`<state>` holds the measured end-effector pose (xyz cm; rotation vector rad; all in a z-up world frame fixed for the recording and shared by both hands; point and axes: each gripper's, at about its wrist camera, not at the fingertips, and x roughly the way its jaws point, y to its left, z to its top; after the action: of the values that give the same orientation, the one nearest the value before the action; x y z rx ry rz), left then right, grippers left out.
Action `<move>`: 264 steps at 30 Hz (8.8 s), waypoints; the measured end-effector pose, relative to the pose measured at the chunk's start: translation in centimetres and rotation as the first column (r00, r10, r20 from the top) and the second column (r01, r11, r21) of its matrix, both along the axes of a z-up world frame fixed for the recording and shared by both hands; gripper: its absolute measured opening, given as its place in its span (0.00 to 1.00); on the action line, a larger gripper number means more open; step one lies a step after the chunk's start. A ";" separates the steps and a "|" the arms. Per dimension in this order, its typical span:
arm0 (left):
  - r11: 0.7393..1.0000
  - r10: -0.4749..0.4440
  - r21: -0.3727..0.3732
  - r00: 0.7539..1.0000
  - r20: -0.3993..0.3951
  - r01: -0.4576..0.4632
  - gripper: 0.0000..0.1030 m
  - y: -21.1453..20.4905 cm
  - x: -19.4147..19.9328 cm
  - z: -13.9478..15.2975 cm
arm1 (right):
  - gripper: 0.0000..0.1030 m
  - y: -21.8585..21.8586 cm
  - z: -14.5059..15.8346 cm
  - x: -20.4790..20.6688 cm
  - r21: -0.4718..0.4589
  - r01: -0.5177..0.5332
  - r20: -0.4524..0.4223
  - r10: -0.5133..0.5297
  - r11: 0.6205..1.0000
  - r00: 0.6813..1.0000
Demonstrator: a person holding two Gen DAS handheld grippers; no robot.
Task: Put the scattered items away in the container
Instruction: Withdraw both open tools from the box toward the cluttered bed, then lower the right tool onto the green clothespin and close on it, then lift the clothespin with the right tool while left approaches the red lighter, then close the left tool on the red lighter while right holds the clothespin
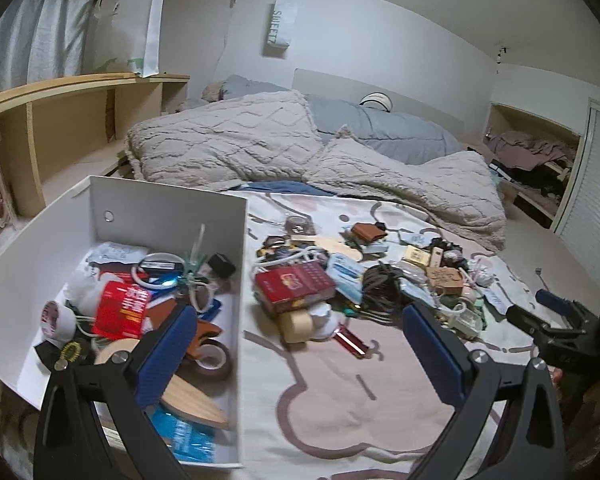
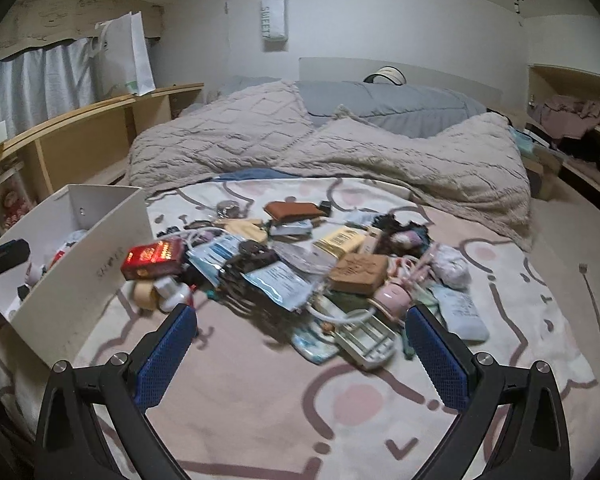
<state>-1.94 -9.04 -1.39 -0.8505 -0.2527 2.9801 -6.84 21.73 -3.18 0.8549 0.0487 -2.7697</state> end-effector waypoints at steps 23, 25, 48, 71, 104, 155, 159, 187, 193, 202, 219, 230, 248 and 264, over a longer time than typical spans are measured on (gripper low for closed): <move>0.989 -0.122 -0.077 0.989 0.085 0.129 1.00 8.0 -0.9 -4.0 | 1.00 6.6 -5.5 0.5 0.021 0.087 0.095 -0.088 0.996 0.991; 0.989 -0.121 -0.078 0.988 0.100 0.129 1.00 8.4 -1.2 -4.6 | 1.00 6.7 -5.9 0.4 0.019 0.084 0.103 -0.086 0.996 0.991; 0.998 -0.046 -0.039 0.964 0.260 0.058 1.00 9.1 -7.0 -10.1 | 1.00 6.7 -11.4 -1.7 0.091 0.064 0.261 -0.086 0.994 0.961; 0.985 0.103 -0.168 0.902 0.420 -0.034 1.00 9.7 -14.5 -15.1 | 1.00 6.5 -12.1 -2.1 0.105 0.052 0.294 -0.081 0.993 0.952; 0.986 0.056 -0.165 0.933 0.356 0.004 0.74 10.5 -13.8 -15.0 | 0.43 9.4 -11.1 -9.7 0.070 0.027 0.281 -0.045 0.997 0.959; 0.986 -0.169 0.079 0.906 0.387 0.150 0.25 11.5 1.0 -13.8 | 0.17 8.1 -9.4 3.1 -0.046 -0.073 0.273 0.083 0.996 0.958; 0.977 -0.210 0.119 0.894 0.395 0.177 0.39 11.8 1.3 -13.6 | 0.17 6.6 -9.2 4.1 -0.041 -0.120 0.279 0.126 0.992 0.952; 0.871 -0.488 0.217 0.826 0.281 0.441 0.54 15.6 2.4 -11.2 | 0.17 5.3 -11.5 4.4 -0.051 -0.132 0.289 0.141 0.990 0.947; 0.900 -0.434 0.094 0.851 0.295 0.426 0.79 14.0 1.2 -11.3 | 0.17 5.7 -11.8 4.2 -0.093 -0.118 0.293 0.140 0.989 0.946; 0.921 -0.388 0.097 0.857 0.340 0.378 0.81 12.4 -2.1 -12.9 | 0.17 5.5 -12.0 4.4 -0.074 -0.148 0.273 0.163 0.986 0.948; 0.906 -0.424 0.139 0.852 0.306 0.400 0.87 13.5 -0.5 -13.5 | 0.17 5.8 -11.2 4.7 -0.032 -0.193 0.281 0.194 0.981 0.940; 0.944 -0.329 0.088 0.898 0.292 0.317 0.95 15.0 0.2 -14.2 | 0.18 5.8 -10.6 4.8 0.132 -0.166 0.271 0.126 0.977 0.954; 0.974 -0.215 -0.007 0.940 0.266 0.224 0.95 15.7 0.2 -14.7 | 0.83 6.9 -10.4 4.9 0.187 -0.148 0.229 0.103 0.971 0.968; 0.978 -0.202 0.001 0.945 0.256 0.209 0.95 15.8 0.1 -14.7 | 0.83 4.8 -10.7 3.9 0.178 -0.172 0.225 0.131 0.969 0.966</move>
<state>-1.83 6.76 -16.09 -1.1860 -0.1214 2.6852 -2.92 26.49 -13.86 1.1404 0.3406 -2.5454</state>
